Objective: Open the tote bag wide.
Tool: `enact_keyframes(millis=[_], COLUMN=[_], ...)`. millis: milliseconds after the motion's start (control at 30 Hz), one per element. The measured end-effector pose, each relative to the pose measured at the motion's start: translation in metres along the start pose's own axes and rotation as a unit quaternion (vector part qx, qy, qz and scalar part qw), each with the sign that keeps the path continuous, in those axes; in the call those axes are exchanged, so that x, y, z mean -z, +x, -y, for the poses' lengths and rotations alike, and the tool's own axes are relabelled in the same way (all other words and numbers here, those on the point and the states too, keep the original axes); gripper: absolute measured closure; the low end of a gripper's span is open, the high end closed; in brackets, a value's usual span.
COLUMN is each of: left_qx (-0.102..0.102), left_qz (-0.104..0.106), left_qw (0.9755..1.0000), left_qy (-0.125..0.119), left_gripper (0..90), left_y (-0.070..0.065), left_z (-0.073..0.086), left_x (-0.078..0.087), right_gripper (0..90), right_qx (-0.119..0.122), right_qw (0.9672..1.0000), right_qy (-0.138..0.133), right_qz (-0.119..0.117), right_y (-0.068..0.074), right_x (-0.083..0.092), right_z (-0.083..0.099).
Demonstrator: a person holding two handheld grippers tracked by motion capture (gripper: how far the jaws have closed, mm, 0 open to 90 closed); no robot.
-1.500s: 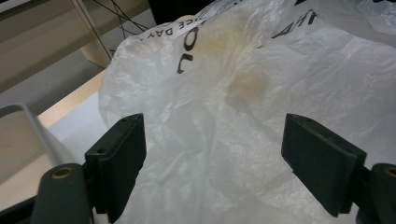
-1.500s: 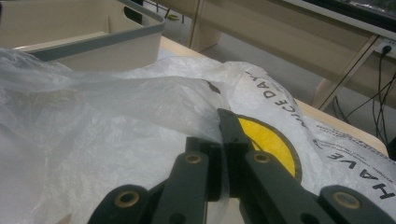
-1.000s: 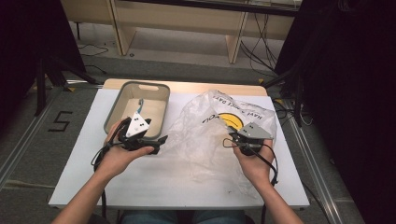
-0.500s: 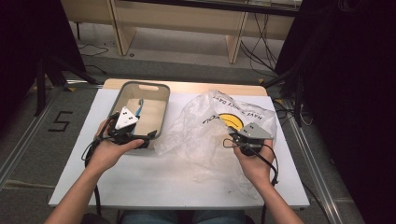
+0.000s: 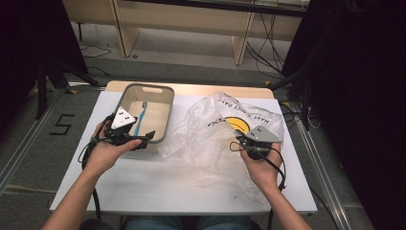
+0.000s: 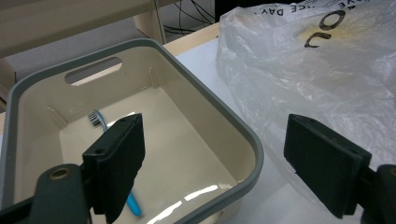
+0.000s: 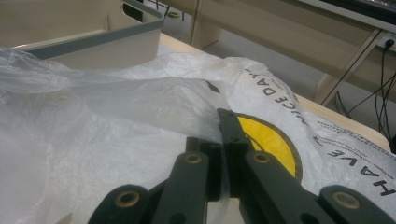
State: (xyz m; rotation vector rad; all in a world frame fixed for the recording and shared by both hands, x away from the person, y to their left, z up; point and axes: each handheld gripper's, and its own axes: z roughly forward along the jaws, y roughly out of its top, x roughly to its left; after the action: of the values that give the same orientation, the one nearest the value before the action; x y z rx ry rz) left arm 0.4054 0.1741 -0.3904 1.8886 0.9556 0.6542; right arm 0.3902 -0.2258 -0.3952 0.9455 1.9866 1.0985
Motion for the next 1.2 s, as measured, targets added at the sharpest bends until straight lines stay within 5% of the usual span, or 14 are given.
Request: enact_keyframes(millis=[1200], left_qx=[0.014], left_qz=[-0.033], left_qw=[0.9992], left_qy=[0.019], left_gripper=[22.5], left_y=[0.012], left_z=[0.011], left_x=[-0.007], right_gripper=[90.0], right_qx=[-0.005], right_qw=[1.0000], right_qy=[0.001], right_qz=[-0.005], right_y=[0.003], right_x=[0.000], right_z=[0.000])
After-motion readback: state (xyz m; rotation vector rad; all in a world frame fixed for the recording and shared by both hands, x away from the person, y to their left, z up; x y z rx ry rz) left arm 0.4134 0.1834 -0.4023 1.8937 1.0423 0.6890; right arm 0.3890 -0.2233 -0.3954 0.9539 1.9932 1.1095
